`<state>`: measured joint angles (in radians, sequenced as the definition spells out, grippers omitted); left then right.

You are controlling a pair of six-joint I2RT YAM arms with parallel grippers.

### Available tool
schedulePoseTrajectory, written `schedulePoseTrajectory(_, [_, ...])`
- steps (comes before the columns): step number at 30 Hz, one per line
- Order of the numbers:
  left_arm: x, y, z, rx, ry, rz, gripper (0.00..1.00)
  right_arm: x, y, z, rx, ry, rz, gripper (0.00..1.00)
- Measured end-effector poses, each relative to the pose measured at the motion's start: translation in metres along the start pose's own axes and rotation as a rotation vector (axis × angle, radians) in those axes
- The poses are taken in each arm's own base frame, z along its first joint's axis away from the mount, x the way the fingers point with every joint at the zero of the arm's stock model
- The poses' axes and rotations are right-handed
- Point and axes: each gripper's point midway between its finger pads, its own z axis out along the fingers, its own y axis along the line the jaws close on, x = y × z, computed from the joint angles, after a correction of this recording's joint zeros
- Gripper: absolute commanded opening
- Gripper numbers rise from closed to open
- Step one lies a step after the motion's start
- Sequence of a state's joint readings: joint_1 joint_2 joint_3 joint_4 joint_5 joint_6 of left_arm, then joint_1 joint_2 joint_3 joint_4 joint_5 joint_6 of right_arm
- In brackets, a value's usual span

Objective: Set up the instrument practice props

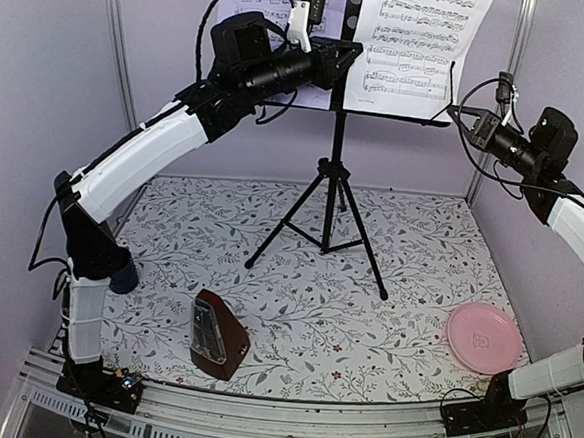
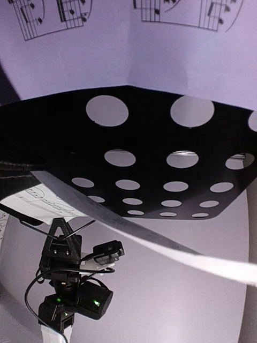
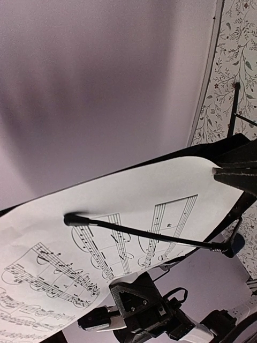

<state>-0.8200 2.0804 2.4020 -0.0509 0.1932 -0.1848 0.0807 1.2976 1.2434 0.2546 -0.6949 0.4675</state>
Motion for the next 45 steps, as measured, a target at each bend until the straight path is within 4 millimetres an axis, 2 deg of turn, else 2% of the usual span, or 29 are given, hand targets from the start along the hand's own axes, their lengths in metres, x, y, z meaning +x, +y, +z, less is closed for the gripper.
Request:
schedulePoseTrajectory(12, [-0.006, 0.001, -0.001, -0.006, -0.014, 0.003, 0.02, 0.003, 0.006, 0.003, -0.016, 0.007, 0.003, 0.0])
schedulePoseTrajectory(17, [-0.005, 0.003, -0.001, -0.013, -0.009, 0.0, 0.12, 0.004, 0.005, 0.003, -0.009, 0.007, -0.002, 0.0])
schedulePoseTrajectory(18, [-0.005, 0.003, -0.001, -0.016, -0.009, -0.004, 0.18, 0.004, 0.004, 0.003, -0.007, 0.008, -0.004, 0.0])
schedulePoseTrajectory(21, [-0.005, 0.005, -0.001, -0.024, -0.01, -0.012, 0.33, 0.005, 0.003, 0.003, -0.002, 0.009, -0.008, 0.17])
schedulePoseTrajectory(23, [-0.002, 0.006, -0.001, -0.028, -0.004, -0.016, 0.39, 0.006, 0.002, 0.003, 0.003, 0.015, -0.007, 0.3])
schedulePoseTrajectory(27, [0.004, 0.006, -0.003, -0.032, 0.013, -0.024, 0.46, 0.011, 0.0, 0.003, 0.014, 0.029, 0.002, 0.52])
schedulePoseTrajectory(30, [0.007, 0.006, -0.007, -0.033, 0.026, -0.031, 0.5, 0.009, 0.002, 0.0, 0.025, 0.027, -0.001, 0.61])
schedulePoseTrajectory(33, [0.002, 0.004, -0.013, -0.036, 0.028, -0.034, 0.54, 0.003, 0.008, -0.005, 0.029, 0.014, -0.015, 0.66])
schedulePoseTrajectory(37, [-0.019, -0.001, -0.028, -0.043, 0.002, -0.032, 0.6, -0.003, 0.013, -0.012, 0.048, -0.001, -0.028, 0.67])
schedulePoseTrajectory(42, [-0.044, -0.009, -0.049, -0.042, -0.036, -0.029, 0.63, -0.011, 0.021, -0.022, 0.068, -0.016, -0.05, 0.62])
schedulePoseTrajectory(45, [-0.052, -0.013, -0.058, -0.04, -0.051, -0.027, 0.63, -0.021, 0.028, -0.025, 0.07, -0.033, -0.058, 0.59])
